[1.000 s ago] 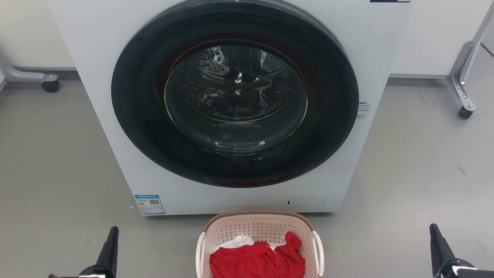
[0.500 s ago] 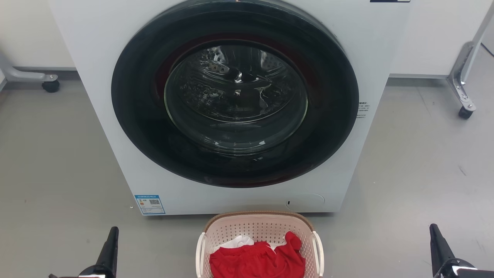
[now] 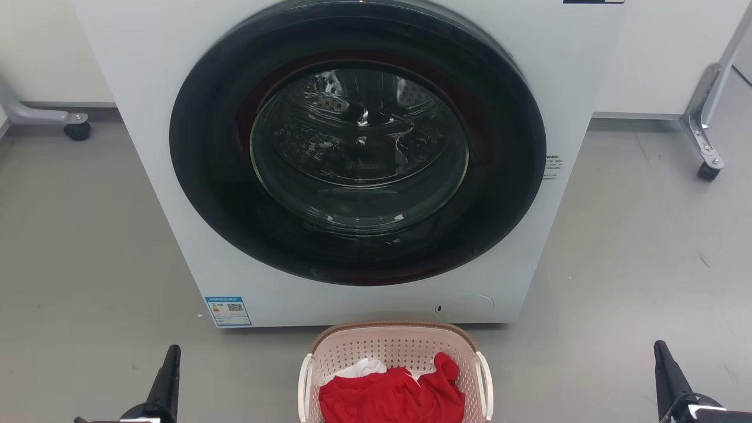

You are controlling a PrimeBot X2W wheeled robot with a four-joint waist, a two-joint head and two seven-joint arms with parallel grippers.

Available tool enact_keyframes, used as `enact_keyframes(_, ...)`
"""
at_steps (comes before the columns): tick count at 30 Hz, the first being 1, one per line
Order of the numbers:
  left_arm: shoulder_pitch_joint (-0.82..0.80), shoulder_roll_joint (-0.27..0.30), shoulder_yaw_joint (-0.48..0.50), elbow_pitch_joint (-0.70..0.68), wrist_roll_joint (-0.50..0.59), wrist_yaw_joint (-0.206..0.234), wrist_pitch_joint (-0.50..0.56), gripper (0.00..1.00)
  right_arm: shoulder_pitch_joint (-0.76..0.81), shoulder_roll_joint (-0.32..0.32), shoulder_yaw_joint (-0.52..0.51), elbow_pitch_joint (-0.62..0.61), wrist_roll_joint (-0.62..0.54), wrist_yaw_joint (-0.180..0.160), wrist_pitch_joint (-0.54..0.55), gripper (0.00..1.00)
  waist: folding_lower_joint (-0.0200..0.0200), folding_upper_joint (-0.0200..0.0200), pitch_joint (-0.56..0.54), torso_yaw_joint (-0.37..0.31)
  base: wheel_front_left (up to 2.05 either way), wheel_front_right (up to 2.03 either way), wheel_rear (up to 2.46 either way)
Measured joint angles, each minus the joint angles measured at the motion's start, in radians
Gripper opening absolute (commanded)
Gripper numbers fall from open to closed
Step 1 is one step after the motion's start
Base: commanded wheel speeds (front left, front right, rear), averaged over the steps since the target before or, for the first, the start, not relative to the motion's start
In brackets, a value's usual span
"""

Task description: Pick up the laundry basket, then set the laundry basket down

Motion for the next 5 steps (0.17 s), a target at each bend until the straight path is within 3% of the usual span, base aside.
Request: enact_keyframes(5,0.000,0.000,0.000,0.000,0.000,0.000,0.000,0.00,0.000,0.000,0.000,0.000,0.000,0.000,0.000,0.00,-0.0001,0.0000,0.000,0.000,0.00,0.00,0.00)
